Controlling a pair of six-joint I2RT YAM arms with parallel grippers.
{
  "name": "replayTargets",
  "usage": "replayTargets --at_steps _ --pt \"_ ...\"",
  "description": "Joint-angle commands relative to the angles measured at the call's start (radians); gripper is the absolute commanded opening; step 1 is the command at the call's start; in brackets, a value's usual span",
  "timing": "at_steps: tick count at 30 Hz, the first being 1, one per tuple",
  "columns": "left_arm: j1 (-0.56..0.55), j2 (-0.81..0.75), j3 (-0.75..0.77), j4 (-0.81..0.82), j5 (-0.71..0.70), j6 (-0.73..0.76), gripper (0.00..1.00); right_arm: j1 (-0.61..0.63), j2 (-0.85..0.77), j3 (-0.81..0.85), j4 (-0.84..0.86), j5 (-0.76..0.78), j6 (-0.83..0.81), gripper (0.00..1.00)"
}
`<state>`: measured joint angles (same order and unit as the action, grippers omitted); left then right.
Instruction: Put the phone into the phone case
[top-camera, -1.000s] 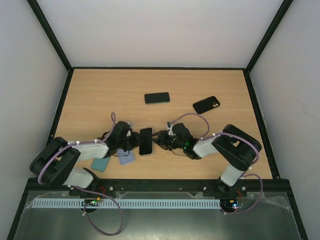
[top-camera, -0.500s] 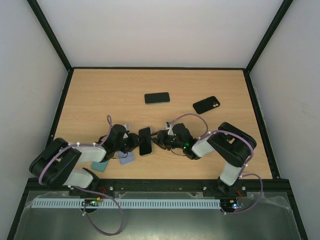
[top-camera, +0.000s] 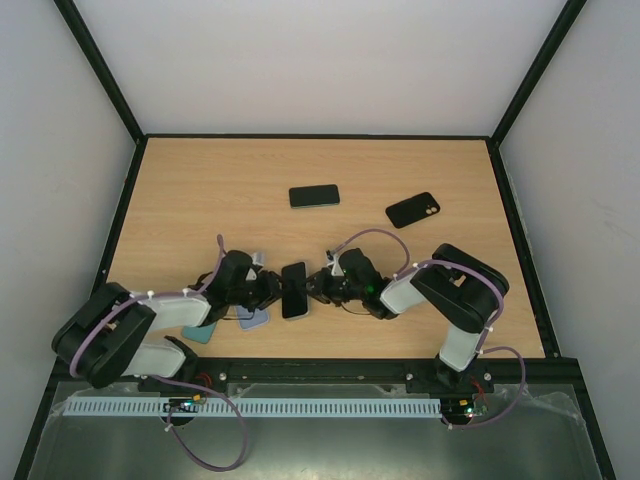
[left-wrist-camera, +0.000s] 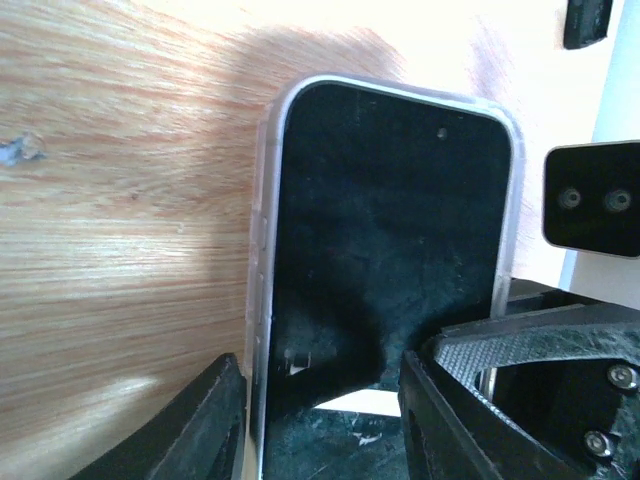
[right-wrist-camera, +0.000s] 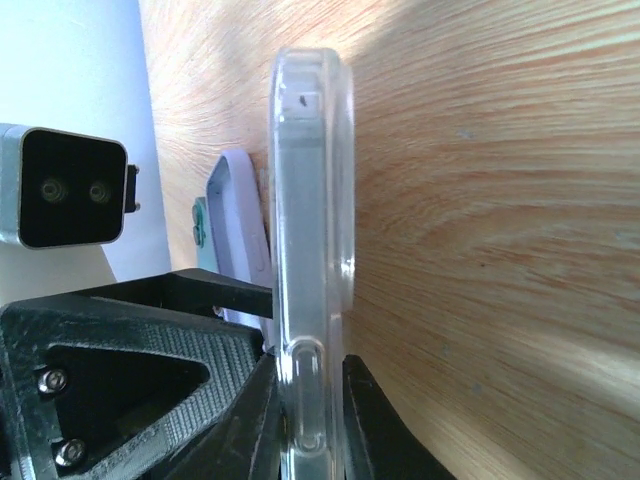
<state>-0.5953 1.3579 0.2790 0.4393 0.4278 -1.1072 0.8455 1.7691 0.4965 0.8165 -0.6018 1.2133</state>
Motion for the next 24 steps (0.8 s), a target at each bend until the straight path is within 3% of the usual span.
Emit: replayTargets --at_steps 1,6,14,20,24 --pt "0.008 -0.079 0.008 -0.065 0.034 0.004 0.45 0.008 -0.025 -0.003 0.091 -0.013 -0.011 0.10" --pt "0.077 -0.186 0.021 -0.141 0.079 0.029 0.52 0.007 -0.080 -0.031 0.140 -0.022 0.012 0.09" --pt "0.180 -0.444 0.111 -0.375 0.132 0.142 0.80 0.008 -0.254 -0.074 0.210 -0.083 0.036 0.09" --pt "0.192 -0.572 0.127 -0.318 0.238 0.113 0.85 0.009 -0.410 -0.085 0.280 -0.162 0.086 0.10" --pt "0.192 -0.622 0.112 -0.160 0.317 0.021 0.84 0.011 -0.481 -0.075 0.300 -0.199 0.110 0.11"
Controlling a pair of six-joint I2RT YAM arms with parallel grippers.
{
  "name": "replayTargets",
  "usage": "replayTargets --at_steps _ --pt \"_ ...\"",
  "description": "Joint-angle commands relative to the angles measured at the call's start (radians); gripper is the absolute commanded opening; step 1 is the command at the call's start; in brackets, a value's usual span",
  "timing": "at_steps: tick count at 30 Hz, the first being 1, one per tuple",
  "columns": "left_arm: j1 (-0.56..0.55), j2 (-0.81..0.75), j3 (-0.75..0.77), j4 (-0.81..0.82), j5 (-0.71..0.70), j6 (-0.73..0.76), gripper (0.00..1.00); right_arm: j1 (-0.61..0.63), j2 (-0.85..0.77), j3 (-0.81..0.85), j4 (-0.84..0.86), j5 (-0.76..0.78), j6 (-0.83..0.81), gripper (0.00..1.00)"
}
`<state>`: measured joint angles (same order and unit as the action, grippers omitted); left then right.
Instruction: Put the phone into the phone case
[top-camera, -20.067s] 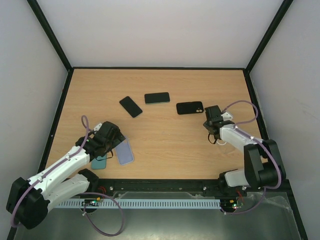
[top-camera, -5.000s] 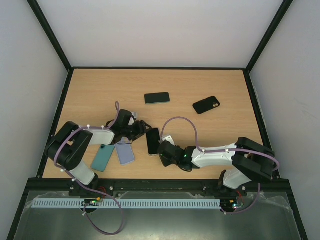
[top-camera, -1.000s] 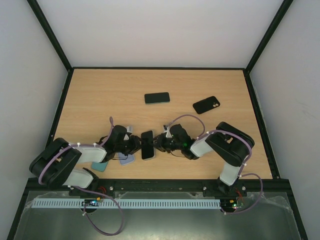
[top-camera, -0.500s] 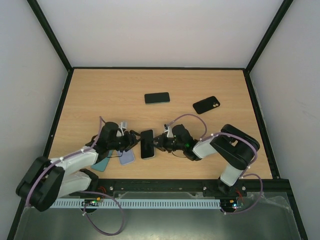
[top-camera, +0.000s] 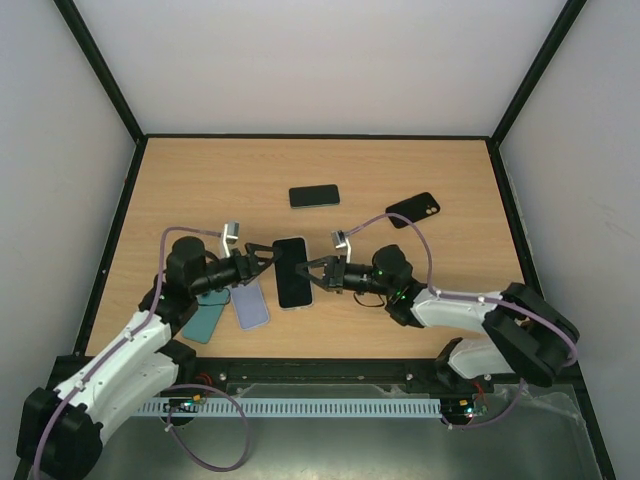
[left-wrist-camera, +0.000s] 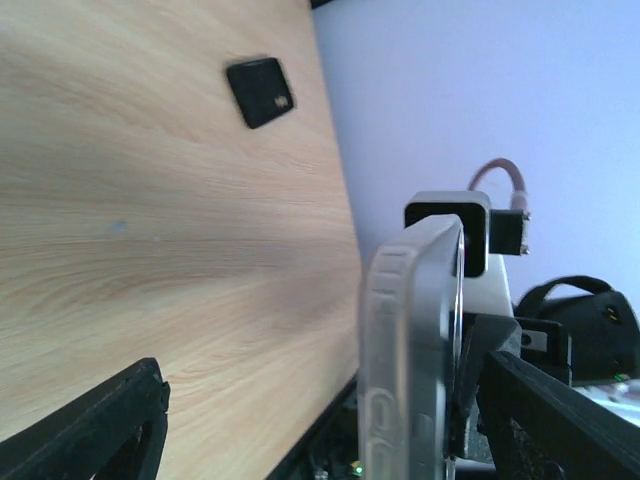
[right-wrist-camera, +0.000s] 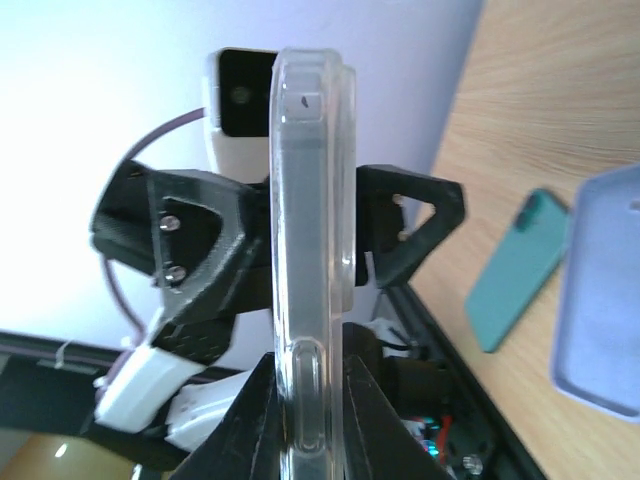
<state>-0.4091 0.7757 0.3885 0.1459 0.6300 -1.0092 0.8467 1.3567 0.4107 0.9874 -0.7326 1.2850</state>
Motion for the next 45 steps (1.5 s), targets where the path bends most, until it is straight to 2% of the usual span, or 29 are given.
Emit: replayTargets --at_steps 1,4,10,13,19,26,32,36,38,41,43,45 --pt "0.005 -0.047 -0.005 0.197 0.141 -0.112 0.82 0.011 -0.079 0.009 0.147 -0.072 0.049 0.11" --pt "0.003 -0.076 -0.045 0.413 0.189 -0.237 0.72 0.024 -0.117 0.006 0.145 -0.057 0.058 0.11" --pt "0.000 -0.104 -0.119 0.680 0.173 -0.386 0.61 0.059 -0.149 -0.003 0.173 -0.056 0.066 0.11" --pt "-0.001 -0.095 -0.146 0.793 0.169 -0.449 0.46 0.070 -0.158 -0.012 0.173 -0.044 0.061 0.11" --pt "-0.005 -0.087 -0.148 0.812 0.154 -0.460 0.22 0.083 -0.165 -0.024 0.177 -0.034 0.065 0.11" --pt "-0.006 -0.107 -0.141 0.681 0.140 -0.419 0.04 0.087 -0.170 -0.034 0.165 -0.005 0.066 0.14" --pt "-0.006 -0.138 -0.084 0.435 0.111 -0.306 0.02 0.087 -0.162 -0.037 0.163 0.019 0.072 0.17" --pt "-0.005 -0.166 -0.065 0.370 0.099 -0.288 0.03 0.088 -0.153 -0.037 0.184 0.024 0.091 0.09" --pt "-0.006 -0.171 -0.057 0.365 0.099 -0.302 0.22 0.090 -0.153 -0.042 0.215 0.024 0.111 0.09" --pt "-0.005 -0.174 -0.059 0.399 0.105 -0.328 0.30 0.091 -0.154 -0.043 0.240 0.017 0.133 0.09" --pt "-0.005 -0.174 -0.060 0.418 0.105 -0.337 0.29 0.092 -0.152 -0.047 0.252 0.013 0.143 0.10" --pt "-0.006 -0.174 -0.060 0.420 0.105 -0.339 0.21 0.092 -0.146 -0.056 0.276 0.012 0.158 0.10"
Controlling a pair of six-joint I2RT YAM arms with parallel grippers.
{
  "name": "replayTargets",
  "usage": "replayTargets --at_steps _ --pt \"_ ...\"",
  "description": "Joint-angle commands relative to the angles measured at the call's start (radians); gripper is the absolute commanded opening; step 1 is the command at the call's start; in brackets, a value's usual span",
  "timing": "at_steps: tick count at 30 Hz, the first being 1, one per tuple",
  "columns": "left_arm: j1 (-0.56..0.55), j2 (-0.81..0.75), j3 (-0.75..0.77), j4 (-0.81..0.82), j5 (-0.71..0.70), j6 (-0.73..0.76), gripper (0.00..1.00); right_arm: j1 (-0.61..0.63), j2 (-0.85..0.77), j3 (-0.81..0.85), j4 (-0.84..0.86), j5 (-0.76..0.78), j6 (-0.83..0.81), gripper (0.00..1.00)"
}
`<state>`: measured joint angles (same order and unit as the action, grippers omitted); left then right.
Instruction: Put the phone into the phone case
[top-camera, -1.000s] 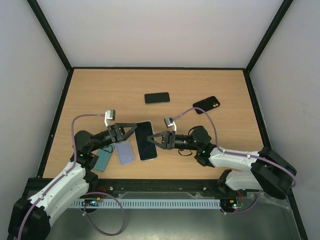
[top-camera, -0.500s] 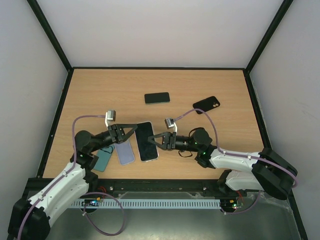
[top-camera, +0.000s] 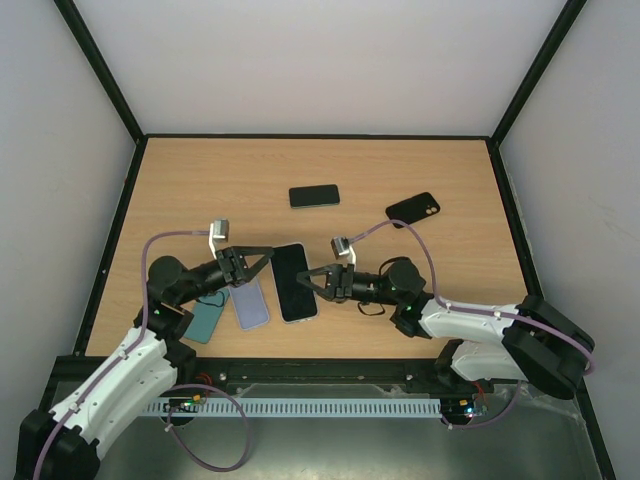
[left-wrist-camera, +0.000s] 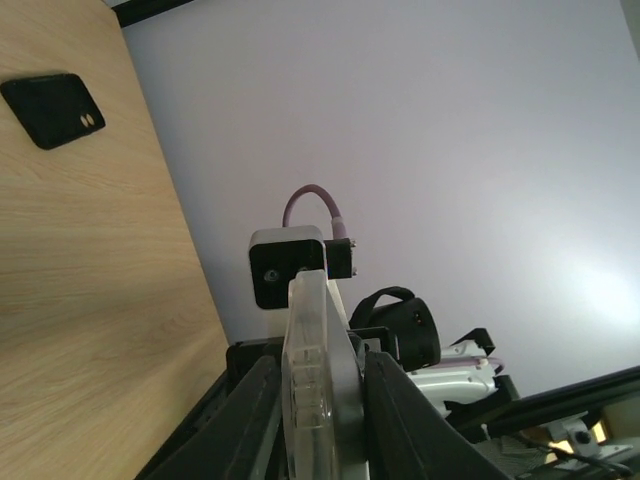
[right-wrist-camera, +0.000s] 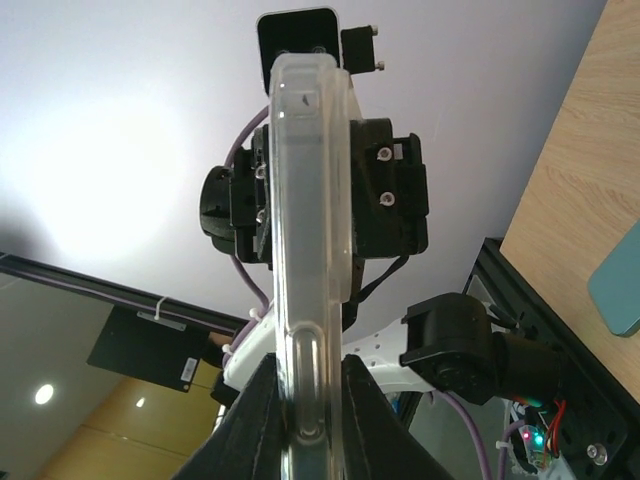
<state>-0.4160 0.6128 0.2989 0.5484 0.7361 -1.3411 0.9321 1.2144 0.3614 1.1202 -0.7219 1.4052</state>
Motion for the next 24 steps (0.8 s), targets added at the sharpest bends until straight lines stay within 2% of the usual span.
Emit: replayTargets --at_steps 1,3,4,9,13,20,24 --pt "0.000 -0.012 0.029 0.021 -0.003 -0.007 0.14 0.006 0.002 -0.011 0.158 0.000 0.047 0.10" --pt "0.001 -0.010 0.028 0.025 -0.003 -0.010 0.04 0.006 0.012 -0.015 0.192 -0.002 0.064 0.11" --pt "0.001 -0.009 0.028 0.021 -0.004 -0.010 0.03 0.007 0.015 -0.014 0.194 -0.003 0.067 0.12" --pt "0.000 0.008 0.042 0.001 -0.007 0.005 0.02 0.007 0.018 -0.008 0.178 -0.004 0.060 0.18" --pt "0.000 0.023 0.085 -0.121 -0.010 0.064 0.04 0.007 -0.004 0.004 0.103 0.030 0.023 0.14" --pt "0.000 0.024 0.083 -0.159 0.016 0.063 0.33 0.005 -0.074 0.001 -0.089 0.234 -0.016 0.11" --pt "0.000 -0.003 0.044 -0.175 0.014 0.071 0.65 0.005 -0.075 -0.006 -0.102 0.322 0.006 0.12"
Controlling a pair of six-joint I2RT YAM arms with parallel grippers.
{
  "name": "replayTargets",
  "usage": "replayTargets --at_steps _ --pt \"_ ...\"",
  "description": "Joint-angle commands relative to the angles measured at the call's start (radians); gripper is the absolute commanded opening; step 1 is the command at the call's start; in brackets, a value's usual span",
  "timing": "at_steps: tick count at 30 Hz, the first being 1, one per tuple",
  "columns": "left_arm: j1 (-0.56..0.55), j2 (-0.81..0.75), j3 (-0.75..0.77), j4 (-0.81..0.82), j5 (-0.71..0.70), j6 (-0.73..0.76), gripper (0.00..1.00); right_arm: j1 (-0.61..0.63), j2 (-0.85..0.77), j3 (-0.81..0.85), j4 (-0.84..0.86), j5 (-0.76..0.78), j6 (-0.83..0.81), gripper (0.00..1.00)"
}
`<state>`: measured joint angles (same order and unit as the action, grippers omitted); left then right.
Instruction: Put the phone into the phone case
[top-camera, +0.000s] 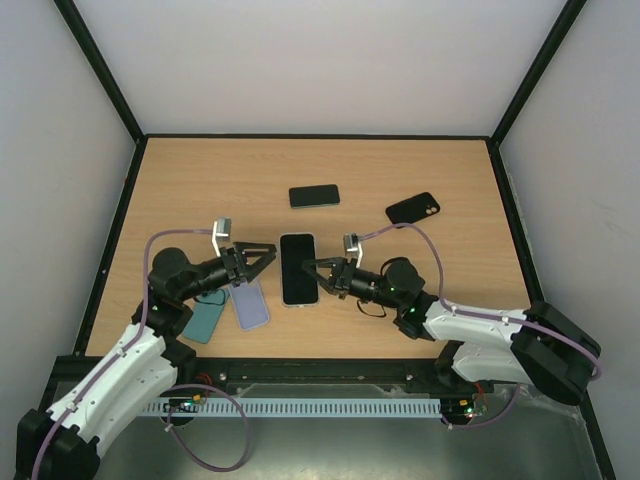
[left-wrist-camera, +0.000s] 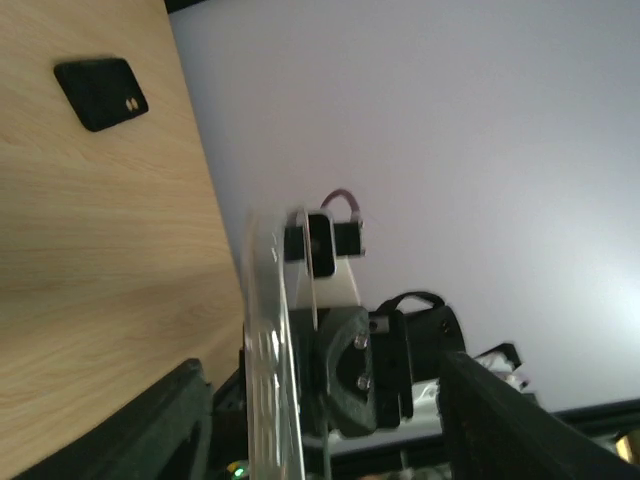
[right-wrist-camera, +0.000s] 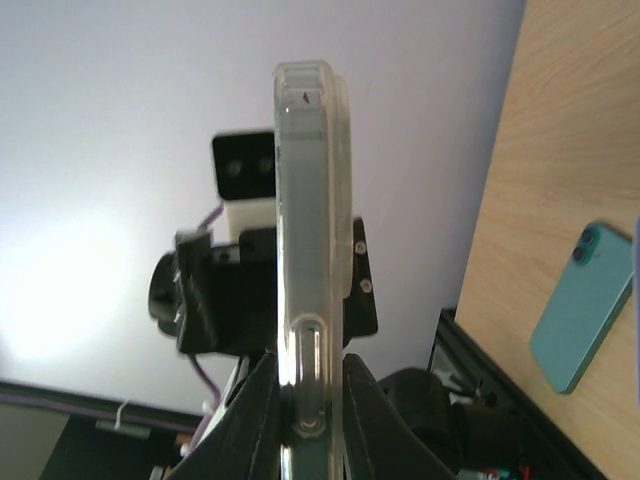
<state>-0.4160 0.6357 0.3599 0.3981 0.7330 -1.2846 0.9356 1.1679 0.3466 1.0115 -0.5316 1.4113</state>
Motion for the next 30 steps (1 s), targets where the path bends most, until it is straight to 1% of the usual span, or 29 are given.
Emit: replayTargets --at_steps 1,3,5,8,14,15,16,18,21,24,28,30 --pt "0.000 -0.032 -0.032 -0.025 0.015 0.016 0.72 0.002 -0.024 0.019 0.009 0.132 -0.006 0.12" --pt "-0.002 -0.042 -0.062 -0.011 0.018 0.011 0.76 0.001 -0.006 0.047 -0.007 0.124 -0.018 0.12" --pt "-0.006 -0.045 -0.095 0.032 0.035 -0.007 0.79 0.001 0.009 0.067 -0.006 0.119 -0.018 0.12" --pt "-0.034 -0.035 -0.133 0.115 0.035 -0.048 0.79 0.002 0.034 0.081 0.019 0.118 -0.006 0.11" --pt "-0.105 -0.039 -0.163 0.157 -0.022 -0.075 0.79 0.001 0.089 0.093 0.063 0.128 0.015 0.11" --pt "-0.111 -0.039 -0.162 0.153 -0.026 -0.073 0.77 0.000 0.094 0.095 0.066 0.128 0.018 0.11" --pt "-0.115 -0.039 -0.161 0.153 -0.026 -0.074 0.72 -0.001 0.099 0.098 0.070 0.129 0.018 0.11" --pt "-0.117 -0.040 -0.162 0.145 -0.032 -0.076 0.55 -0.001 0.102 0.096 0.071 0.137 0.019 0.11" --pt "-0.117 -0.048 -0.169 0.120 -0.050 -0.078 0.34 -0.008 0.103 0.097 0.056 0.145 0.011 0.11" --pt "-0.117 -0.043 -0.165 0.103 -0.052 -0.070 0.20 -0.013 0.106 0.100 0.042 0.145 0.004 0.12" --pt "-0.117 -0.019 -0.129 -0.002 -0.068 -0.005 0.03 -0.018 0.115 0.102 0.024 0.130 -0.003 0.15" --pt "-0.118 -0.006 -0.118 -0.038 -0.075 0.011 0.02 -0.020 0.118 0.106 0.003 0.116 -0.010 0.17"
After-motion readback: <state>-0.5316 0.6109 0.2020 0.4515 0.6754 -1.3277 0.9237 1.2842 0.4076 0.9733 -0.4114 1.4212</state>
